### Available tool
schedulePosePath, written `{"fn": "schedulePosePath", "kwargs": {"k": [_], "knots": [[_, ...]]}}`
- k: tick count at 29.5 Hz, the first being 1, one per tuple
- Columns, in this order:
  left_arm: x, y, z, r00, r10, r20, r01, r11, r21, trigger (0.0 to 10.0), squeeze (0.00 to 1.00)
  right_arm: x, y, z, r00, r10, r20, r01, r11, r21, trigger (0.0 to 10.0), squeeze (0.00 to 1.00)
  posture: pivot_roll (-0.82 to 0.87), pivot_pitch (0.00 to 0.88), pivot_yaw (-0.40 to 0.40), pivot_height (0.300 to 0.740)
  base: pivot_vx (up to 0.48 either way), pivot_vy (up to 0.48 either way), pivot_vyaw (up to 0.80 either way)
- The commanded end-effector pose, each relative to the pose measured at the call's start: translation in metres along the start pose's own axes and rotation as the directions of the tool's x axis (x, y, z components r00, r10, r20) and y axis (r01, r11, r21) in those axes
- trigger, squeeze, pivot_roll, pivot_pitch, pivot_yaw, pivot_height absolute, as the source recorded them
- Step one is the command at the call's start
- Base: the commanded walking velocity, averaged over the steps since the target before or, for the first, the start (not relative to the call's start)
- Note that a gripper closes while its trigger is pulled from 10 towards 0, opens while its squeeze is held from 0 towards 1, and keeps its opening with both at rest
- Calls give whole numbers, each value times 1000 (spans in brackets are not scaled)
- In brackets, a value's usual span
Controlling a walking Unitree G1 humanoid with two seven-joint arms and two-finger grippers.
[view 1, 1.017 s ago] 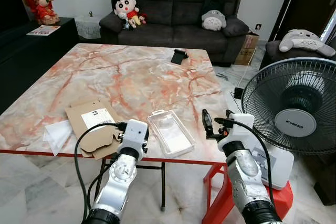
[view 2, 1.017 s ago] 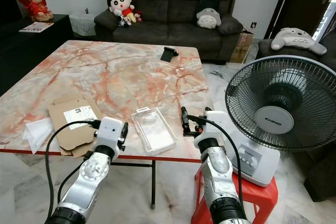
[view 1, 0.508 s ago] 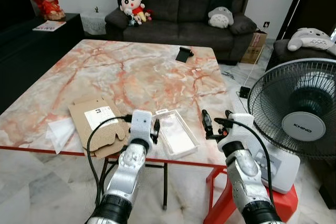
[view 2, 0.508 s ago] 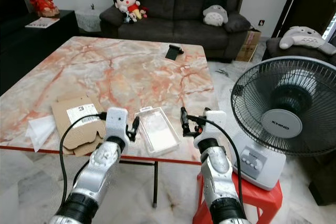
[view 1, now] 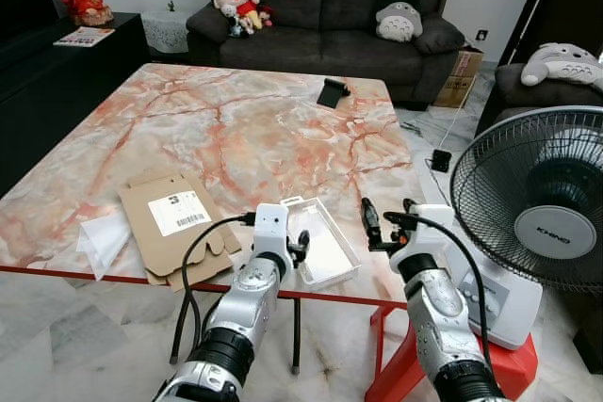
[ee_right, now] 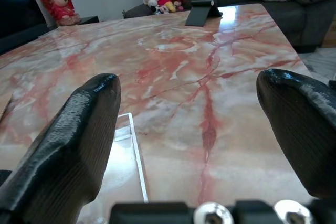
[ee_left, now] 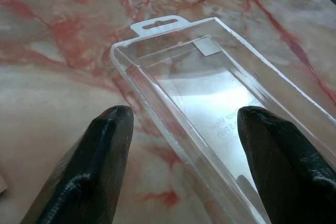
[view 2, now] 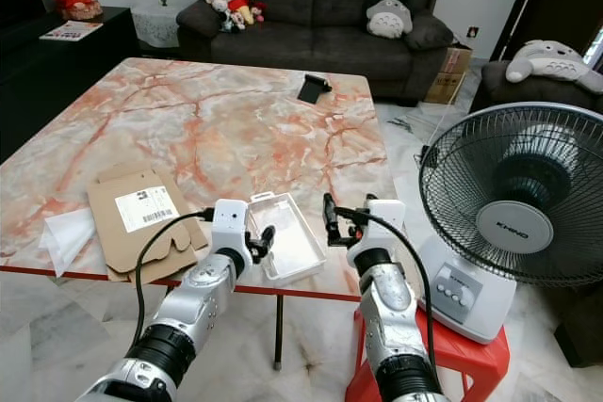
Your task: Picking trash to rubbish bin
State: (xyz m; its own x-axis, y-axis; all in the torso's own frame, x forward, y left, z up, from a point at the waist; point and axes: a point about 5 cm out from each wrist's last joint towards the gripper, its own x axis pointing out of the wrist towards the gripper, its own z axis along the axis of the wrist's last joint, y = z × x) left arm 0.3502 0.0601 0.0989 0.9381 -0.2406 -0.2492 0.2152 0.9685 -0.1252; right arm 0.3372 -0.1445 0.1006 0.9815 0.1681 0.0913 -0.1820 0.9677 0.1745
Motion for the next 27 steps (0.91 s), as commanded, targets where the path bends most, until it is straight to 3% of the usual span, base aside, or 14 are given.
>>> {"fn": "schedulePosePath", "kwargs": {"k": [1,8,10,16,21,27], "knots": [[4,-13,9,1000,-23,-1,23,1000,-2,10000,0,-1,-3,1,1000,-7,0,7,1000,6,10000,0,-84,37,-60,740,0,0,0],[4,-17,2,998,-31,-47,30,999,-24,10000,0,-1,-2,0,1000,-1,-3,1,1000,8,10000,0,-80,37,-60,740,0,0,0],[6,-27,-6,989,-82,-125,78,996,-40,10000,0,0,0,0,1000,4,-4,-4,1000,10,10000,0,-84,35,-55,740,0,0,0],[10,-36,-5,979,-77,-188,82,996,19,10000,0,-2,0,-1,1000,5,-6,-5,1000,13,10000,0,-89,36,-50,740,0,0,0],[12,-37,-2,979,-45,-201,60,996,66,10000,0,-2,0,-2,1000,4,-8,-3,1000,15,10000,0,-91,37,-46,740,0,0,0],[12,-37,-1,978,-43,-206,55,997,53,10000,0,-3,0,-2,1000,5,-8,-4,1000,15,10000,0,-92,39,-44,740,0,0,0]]}}
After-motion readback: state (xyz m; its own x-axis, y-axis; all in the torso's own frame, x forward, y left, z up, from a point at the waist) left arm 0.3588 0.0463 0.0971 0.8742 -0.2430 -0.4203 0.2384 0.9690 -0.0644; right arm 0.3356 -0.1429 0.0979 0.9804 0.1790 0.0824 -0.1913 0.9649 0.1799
